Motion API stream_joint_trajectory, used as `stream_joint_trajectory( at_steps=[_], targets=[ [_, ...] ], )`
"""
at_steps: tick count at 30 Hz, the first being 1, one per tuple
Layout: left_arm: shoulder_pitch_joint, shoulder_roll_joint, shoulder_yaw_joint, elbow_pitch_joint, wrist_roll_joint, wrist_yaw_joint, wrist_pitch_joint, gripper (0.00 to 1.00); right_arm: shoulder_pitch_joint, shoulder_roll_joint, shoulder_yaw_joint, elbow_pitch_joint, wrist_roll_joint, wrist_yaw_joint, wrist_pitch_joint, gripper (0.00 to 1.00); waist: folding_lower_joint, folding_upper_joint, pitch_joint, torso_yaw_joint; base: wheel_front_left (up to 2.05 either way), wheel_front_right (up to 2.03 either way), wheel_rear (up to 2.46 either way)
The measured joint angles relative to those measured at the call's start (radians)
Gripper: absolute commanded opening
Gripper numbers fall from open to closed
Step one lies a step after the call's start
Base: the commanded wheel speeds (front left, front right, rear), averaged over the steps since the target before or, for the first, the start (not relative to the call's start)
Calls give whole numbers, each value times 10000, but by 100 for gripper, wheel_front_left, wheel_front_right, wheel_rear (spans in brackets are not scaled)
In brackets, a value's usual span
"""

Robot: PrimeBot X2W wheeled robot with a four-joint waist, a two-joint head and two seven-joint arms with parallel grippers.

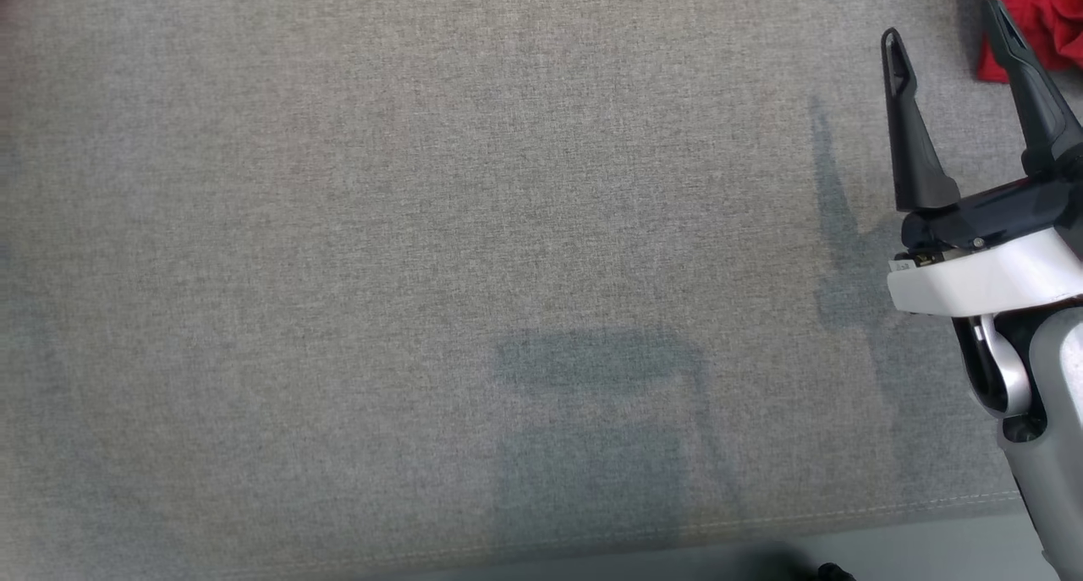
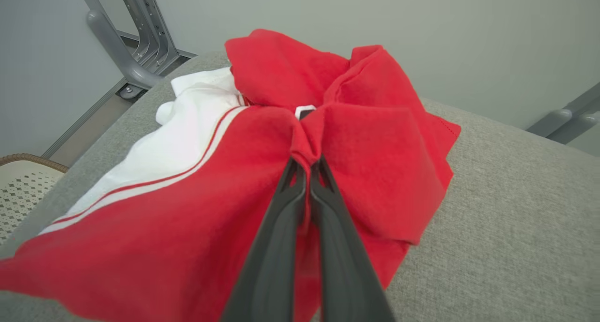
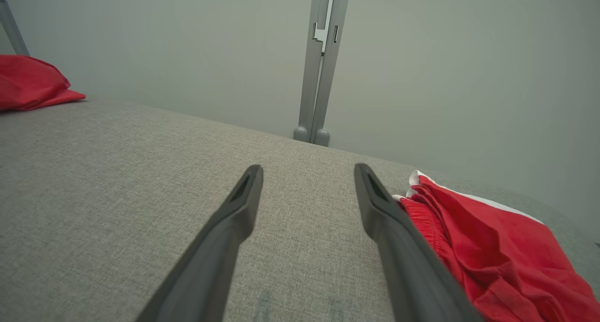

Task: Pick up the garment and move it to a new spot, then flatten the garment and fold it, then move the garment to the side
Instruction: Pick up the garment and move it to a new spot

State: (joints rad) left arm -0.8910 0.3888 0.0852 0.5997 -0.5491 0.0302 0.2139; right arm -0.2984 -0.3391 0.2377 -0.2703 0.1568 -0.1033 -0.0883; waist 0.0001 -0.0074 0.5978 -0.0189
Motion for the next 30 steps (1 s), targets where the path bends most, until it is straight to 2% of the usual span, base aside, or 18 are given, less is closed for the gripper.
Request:
stream_joint_trajectory(
  at_steps=[6,11,14,23,30],
  targets=[
    [-239,-77,-424,29,178,-510,-558,0,-5,211,-17,376,4,-31,-288,100,0,0,-326,183,0,0,0],
    [-450,-259,-1055,-113,500,-1103,-976,0,-6,322,2,840,71,-31,-533,100,-1,0,-768,338,0,0,0],
    [-569,-433,-1475,-385,681,-1266,-1195,0,-5,458,23,1104,173,-31,-621,100,-2,0,-1100,427,0,0,0],
    [-616,-1039,-2740,-1045,876,-1534,-1490,0,23,922,332,1898,384,-25,-963,100,-1,0,-2225,628,0,0,0],
    [-508,-1425,-3829,-1235,951,-1547,-1436,0,294,1313,698,2550,685,63,-1131,100,-2,0,-3156,579,0,0,0]
  ],
)
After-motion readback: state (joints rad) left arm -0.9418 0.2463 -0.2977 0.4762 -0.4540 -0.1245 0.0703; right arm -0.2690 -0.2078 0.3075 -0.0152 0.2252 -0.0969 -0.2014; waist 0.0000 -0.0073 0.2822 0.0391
